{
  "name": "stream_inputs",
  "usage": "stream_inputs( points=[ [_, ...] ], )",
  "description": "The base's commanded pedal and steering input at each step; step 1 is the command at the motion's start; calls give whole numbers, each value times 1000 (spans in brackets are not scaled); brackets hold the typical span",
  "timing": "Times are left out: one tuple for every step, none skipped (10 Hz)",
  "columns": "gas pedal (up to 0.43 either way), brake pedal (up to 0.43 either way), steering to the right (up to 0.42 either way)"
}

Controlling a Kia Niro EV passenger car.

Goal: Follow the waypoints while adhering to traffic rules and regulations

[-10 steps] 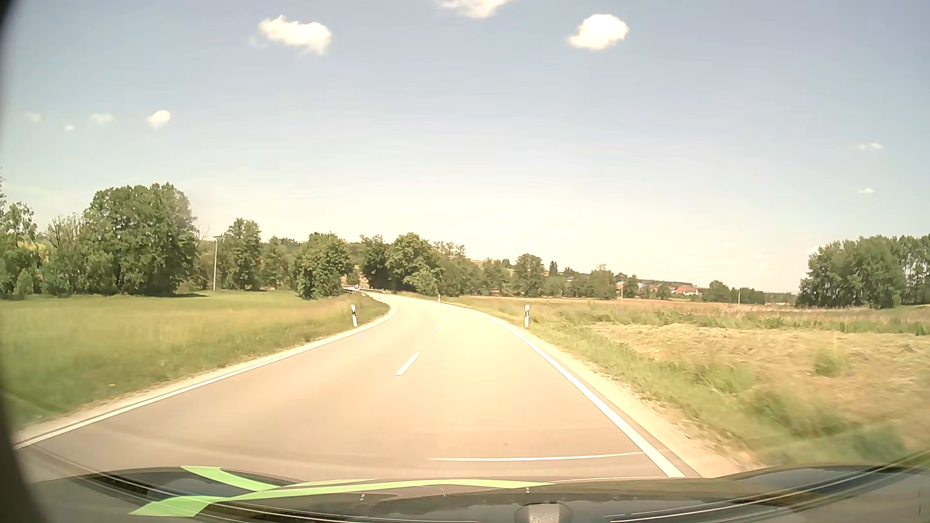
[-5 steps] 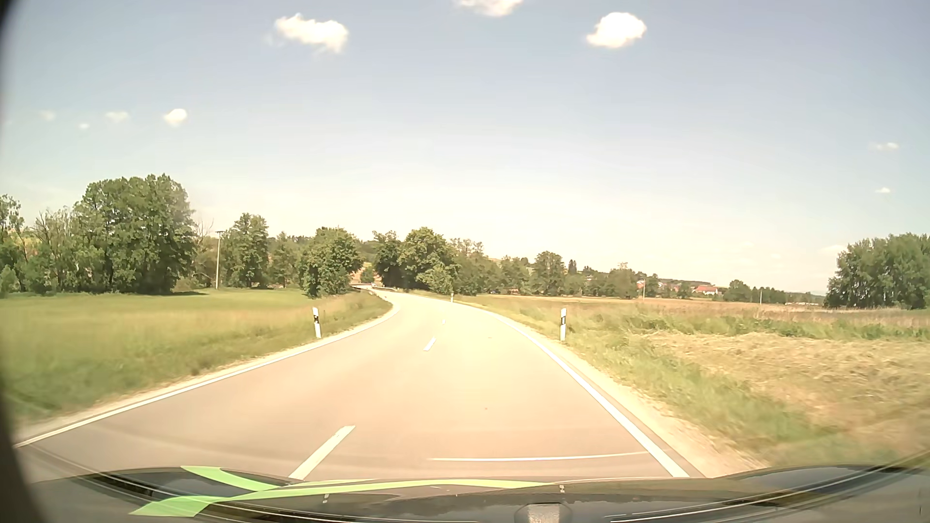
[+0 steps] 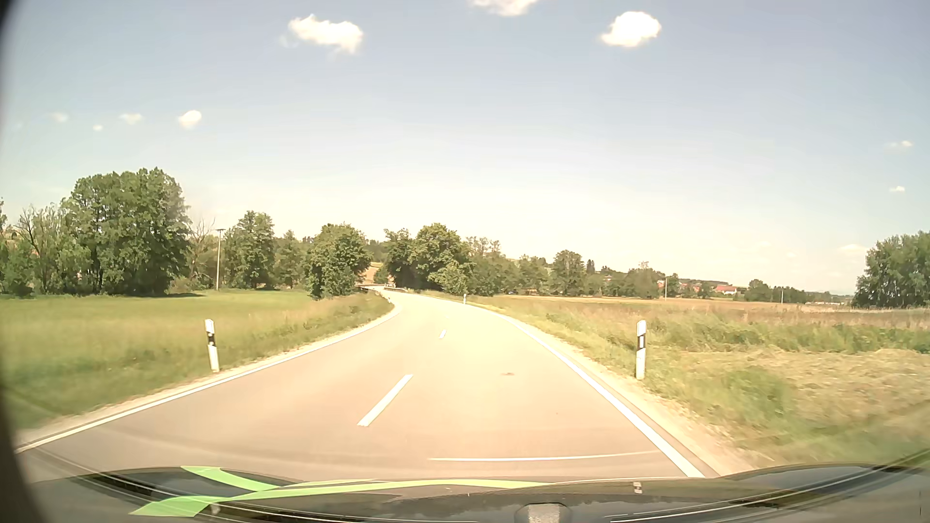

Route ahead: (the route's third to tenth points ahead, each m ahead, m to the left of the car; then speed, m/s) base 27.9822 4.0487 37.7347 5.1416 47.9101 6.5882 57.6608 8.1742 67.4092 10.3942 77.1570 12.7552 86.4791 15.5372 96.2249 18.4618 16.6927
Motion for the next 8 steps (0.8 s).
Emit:
stream_inputs(
  points=[
    [260,0,-20],
    [260,0,-20],
    [260,0,-18],
    [268,0,-18],
    [268,0,-18],
    [268,0,-18],
    [268,0,-18],
    [268,0,-18]
  ],
)
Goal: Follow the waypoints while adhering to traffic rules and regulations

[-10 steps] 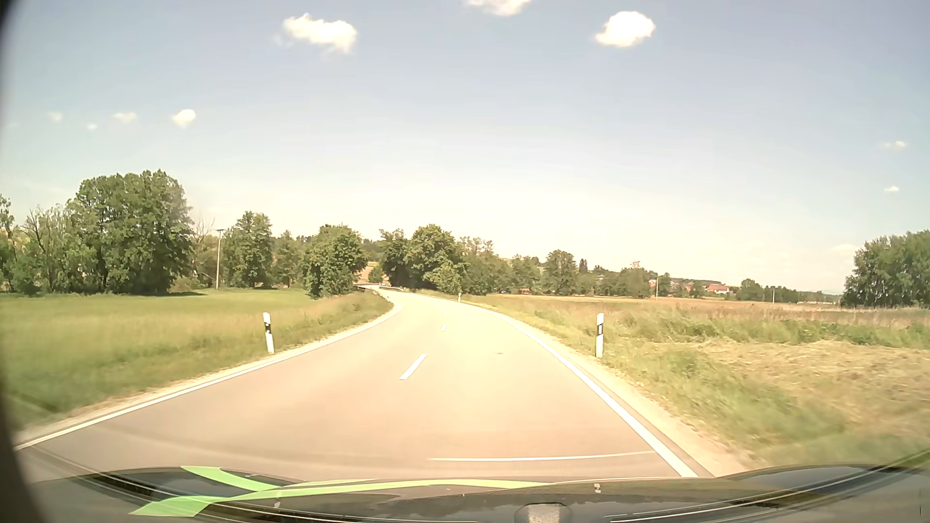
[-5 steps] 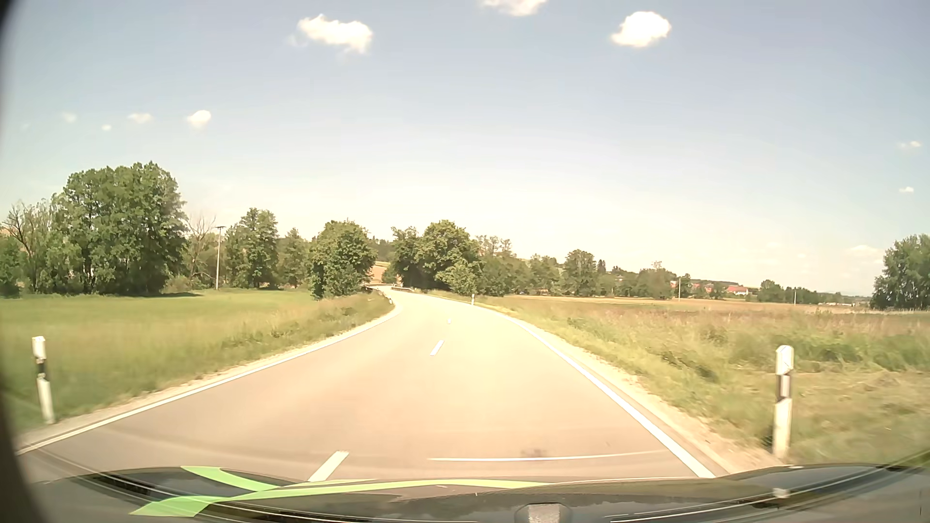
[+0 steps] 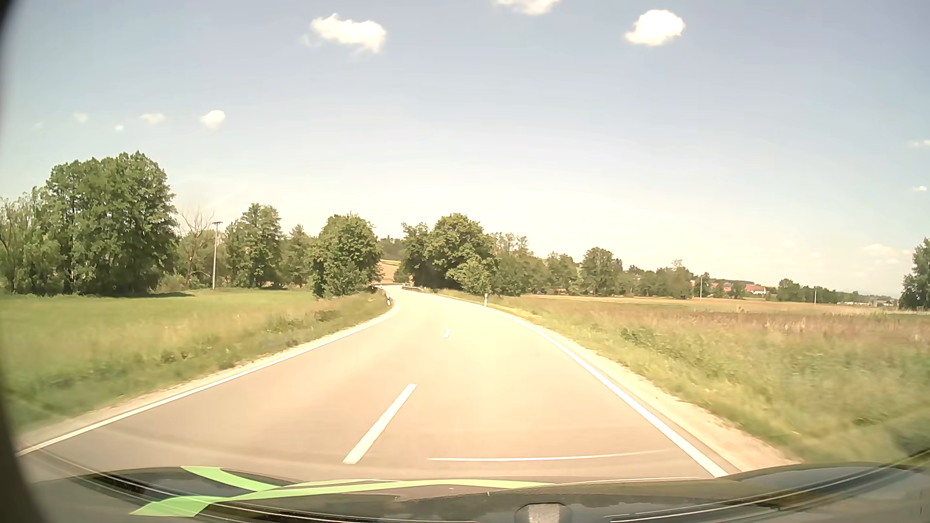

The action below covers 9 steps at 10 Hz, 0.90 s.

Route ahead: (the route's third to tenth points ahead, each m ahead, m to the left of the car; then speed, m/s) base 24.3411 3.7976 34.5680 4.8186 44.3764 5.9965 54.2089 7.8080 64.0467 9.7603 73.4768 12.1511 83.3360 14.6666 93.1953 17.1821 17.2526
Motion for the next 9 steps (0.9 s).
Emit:
stream_inputs(
  points=[
    [268,0,-18],
    [268,0,-17],
    [268,0,-17],
    [268,0,-17],
    [268,0,-17],
    [268,0,-17],
    [268,0,-16],
    [268,0,-16],
    [268,0,-16]
  ],
)
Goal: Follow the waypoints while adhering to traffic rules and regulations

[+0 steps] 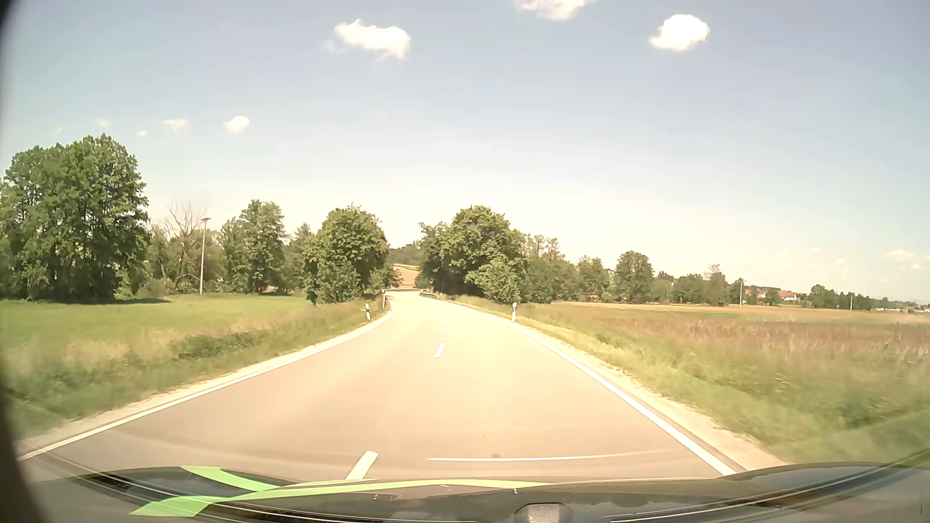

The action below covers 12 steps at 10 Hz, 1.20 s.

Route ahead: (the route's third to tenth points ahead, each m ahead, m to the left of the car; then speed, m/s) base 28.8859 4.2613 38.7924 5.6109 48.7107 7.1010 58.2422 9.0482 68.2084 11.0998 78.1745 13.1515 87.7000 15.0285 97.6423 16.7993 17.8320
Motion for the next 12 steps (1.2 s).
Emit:
stream_inputs(
  points=[
    [268,0,-16],
    [268,0,-16],
    [268,0,-16],
    [268,0,-16],
    [268,0,-16],
    [260,0,-17],
    [240,0,-19],
    [240,0,-22],
    [240,0,-25],
    [240,0,-26],
    [240,0,-26],
    [240,0,-26]
  ],
)
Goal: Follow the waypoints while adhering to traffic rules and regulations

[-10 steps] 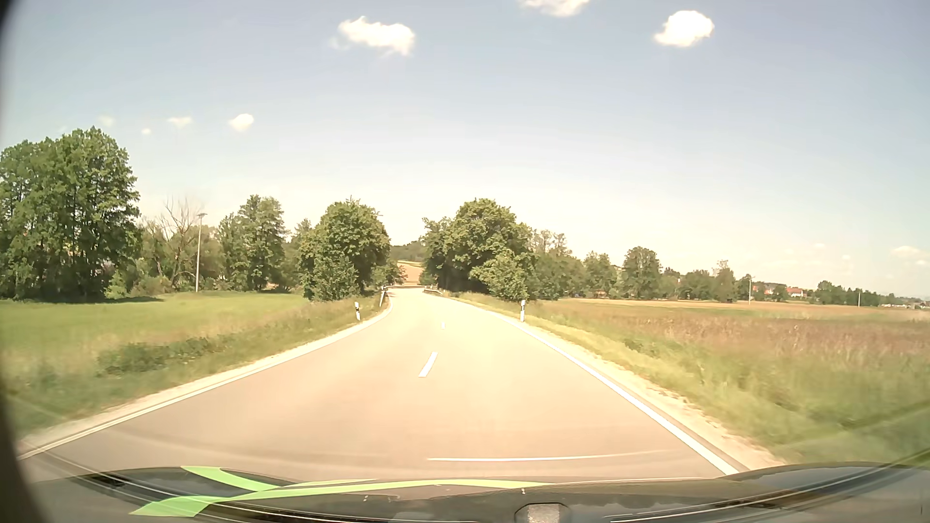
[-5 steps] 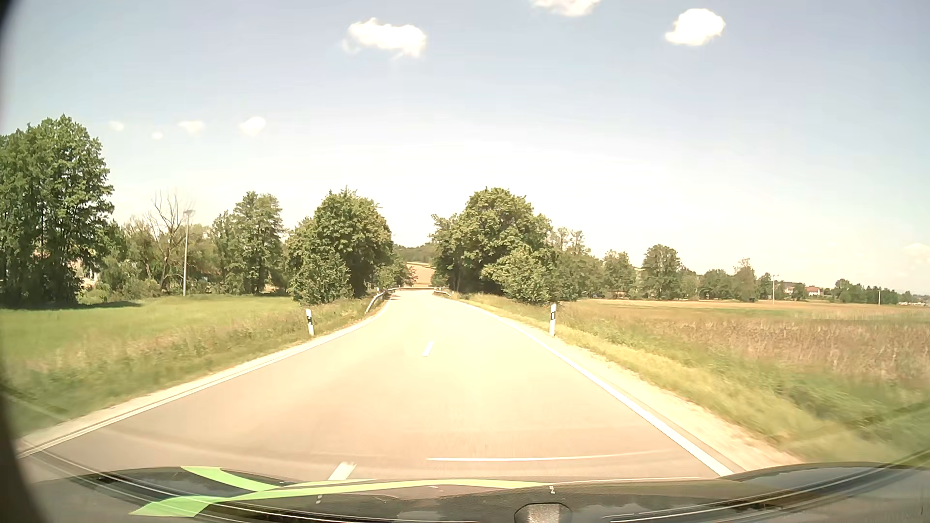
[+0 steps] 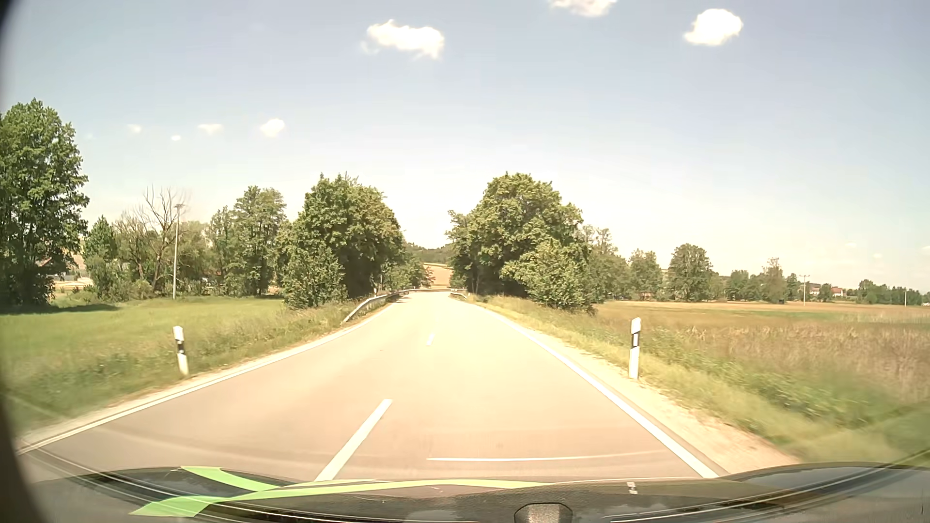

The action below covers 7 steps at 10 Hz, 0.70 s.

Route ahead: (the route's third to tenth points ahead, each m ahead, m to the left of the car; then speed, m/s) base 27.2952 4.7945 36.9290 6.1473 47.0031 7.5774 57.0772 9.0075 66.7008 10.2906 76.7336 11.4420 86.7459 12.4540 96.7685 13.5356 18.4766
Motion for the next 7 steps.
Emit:
stream_inputs(
  points=[
    [240,0,-26],
    [240,0,-26],
    [240,0,-26],
    [240,0,-25],
    [240,0,-24],
    [240,0,-23],
    [240,0,-22]
  ],
)
